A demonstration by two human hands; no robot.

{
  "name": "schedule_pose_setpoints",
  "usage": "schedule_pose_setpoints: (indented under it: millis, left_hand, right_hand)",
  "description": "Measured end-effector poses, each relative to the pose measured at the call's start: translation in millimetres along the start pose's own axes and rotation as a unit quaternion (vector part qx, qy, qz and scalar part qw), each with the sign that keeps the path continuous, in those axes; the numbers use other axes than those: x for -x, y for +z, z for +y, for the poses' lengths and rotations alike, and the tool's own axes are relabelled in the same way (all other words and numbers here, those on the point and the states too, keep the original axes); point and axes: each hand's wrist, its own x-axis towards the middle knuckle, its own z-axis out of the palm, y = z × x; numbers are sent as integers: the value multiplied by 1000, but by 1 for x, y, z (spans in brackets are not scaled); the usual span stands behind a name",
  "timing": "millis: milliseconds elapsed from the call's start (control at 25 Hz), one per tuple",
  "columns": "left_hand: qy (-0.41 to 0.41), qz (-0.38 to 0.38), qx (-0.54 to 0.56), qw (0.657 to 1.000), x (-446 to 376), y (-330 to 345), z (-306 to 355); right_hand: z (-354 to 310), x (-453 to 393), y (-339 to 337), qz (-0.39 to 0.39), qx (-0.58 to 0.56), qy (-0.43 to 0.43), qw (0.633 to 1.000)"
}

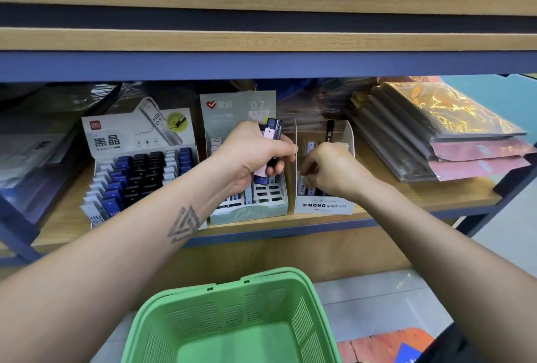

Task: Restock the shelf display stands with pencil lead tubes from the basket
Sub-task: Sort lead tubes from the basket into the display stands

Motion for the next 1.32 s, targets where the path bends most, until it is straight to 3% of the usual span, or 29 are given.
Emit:
schedule_pose_setpoints:
  millis: [240, 400, 480, 560, 640, 800, 1200, 1320]
  left_hand:
    - [6, -5, 2, 1000, -1, -1, 1]
    - [-14, -30, -4, 999, -1, -1, -3]
    - [-45, -43, -12, 998, -2, -1, -9]
    - [-70, -53, -25, 996, -2, 1, -16]
    - [-81, -62, -27, 994, -1, 5, -21]
    - [-78, -75, -28, 994, 0, 11, -24]
    - [-83, -75, 65, 992, 2, 0, -20]
    - [-89, -65, 77, 991, 3, -4, -19]
  right_hand:
    - [-5, -1, 6, -35, 65, 10, 997]
    - [-1, -3, -9, 11, 30, 26, 999]
    - [0, -2, -15, 30, -127, 54, 990]
    - [-5, 1, -20, 9, -374, 74, 924]
    - [-7, 3, -24, -20, -495, 54, 867]
    - [-11, 3, -24, -65, -495, 7, 867]
    - [13, -5, -26, -25, -511, 74, 856]
    - [16, -8, -21, -34, -547, 73, 833]
